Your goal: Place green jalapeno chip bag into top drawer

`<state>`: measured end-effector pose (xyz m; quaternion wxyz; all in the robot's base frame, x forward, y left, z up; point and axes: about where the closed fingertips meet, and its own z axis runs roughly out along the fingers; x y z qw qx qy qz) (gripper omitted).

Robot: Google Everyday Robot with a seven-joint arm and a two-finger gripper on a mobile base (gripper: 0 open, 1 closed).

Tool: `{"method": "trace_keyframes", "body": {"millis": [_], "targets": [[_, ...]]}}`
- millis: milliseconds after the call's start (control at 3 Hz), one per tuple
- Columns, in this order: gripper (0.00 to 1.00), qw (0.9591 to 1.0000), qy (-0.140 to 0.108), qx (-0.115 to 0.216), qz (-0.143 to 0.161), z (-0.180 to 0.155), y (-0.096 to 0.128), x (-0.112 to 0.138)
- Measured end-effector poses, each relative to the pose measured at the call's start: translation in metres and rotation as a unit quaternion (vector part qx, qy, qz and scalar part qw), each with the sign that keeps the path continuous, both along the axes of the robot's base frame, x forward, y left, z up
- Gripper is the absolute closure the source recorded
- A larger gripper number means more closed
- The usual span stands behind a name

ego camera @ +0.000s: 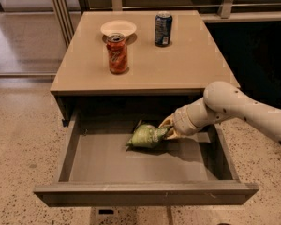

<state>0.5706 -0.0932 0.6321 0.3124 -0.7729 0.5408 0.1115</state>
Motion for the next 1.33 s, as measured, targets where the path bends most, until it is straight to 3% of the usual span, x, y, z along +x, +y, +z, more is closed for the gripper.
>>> {"method": "trace_keyframes", "body": {"millis": [667, 1000, 1333], "targets": [[0.12, 1.0, 0.0, 0.0, 0.0, 0.0, 0.0001, 0.0], [0.0, 1.0, 0.0, 0.0, 0.0, -0.0001, 0.0001, 0.0], [0.0, 1.0, 0.0, 0.0, 0.0, -0.0001, 0.0001, 0.0]]}}
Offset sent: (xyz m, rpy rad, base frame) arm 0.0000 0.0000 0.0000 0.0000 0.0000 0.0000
